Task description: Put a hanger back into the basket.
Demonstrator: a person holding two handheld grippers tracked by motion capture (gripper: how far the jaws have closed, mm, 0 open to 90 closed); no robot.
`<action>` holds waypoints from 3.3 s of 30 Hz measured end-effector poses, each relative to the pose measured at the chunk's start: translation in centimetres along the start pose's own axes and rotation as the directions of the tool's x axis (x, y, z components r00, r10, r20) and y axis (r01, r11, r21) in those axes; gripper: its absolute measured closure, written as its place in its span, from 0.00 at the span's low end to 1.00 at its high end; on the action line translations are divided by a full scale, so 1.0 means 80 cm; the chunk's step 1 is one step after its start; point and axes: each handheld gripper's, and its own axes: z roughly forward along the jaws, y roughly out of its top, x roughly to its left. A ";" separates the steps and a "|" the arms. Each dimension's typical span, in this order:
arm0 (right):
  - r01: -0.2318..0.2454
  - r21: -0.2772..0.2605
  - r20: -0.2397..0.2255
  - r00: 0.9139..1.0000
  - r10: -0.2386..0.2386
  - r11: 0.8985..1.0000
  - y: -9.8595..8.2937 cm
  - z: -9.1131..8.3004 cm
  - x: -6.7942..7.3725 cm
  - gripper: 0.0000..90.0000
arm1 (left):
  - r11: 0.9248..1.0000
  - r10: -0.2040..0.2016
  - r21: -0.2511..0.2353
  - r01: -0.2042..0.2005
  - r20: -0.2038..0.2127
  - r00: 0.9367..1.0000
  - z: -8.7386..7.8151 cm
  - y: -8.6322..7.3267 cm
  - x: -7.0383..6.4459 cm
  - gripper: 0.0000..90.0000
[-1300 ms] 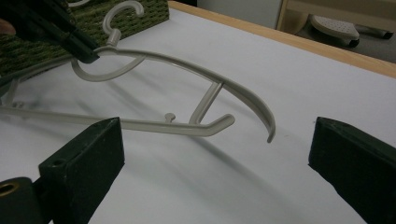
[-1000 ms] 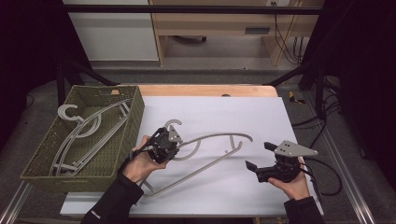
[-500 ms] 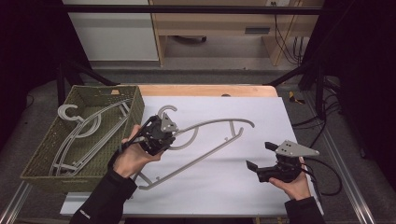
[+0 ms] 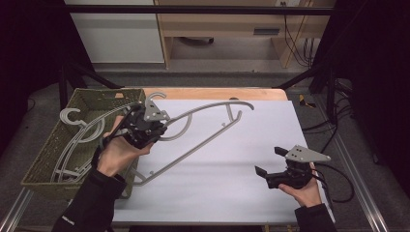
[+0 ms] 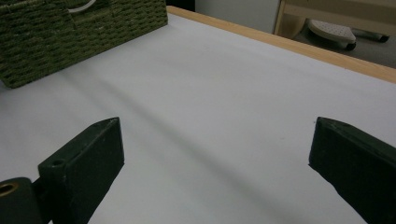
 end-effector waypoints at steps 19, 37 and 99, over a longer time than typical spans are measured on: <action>-0.007 -0.004 0.015 1.000 0.007 1.000 -0.001 0.001 -0.002 0.02 | 0.995 -0.101 -0.012 0.100 -0.082 0.992 -0.038 -0.027 0.069 0.92; -0.007 0.009 0.017 1.000 0.007 1.000 -0.002 0.004 -0.002 0.02 | 0.982 -0.180 0.021 0.187 -0.188 0.966 -0.058 -0.078 0.140 0.92; -0.007 0.030 0.026 1.000 0.007 1.000 -0.006 0.010 -0.004 0.03 | 0.908 -0.210 0.276 0.316 -0.353 0.912 0.017 -0.234 0.225 0.92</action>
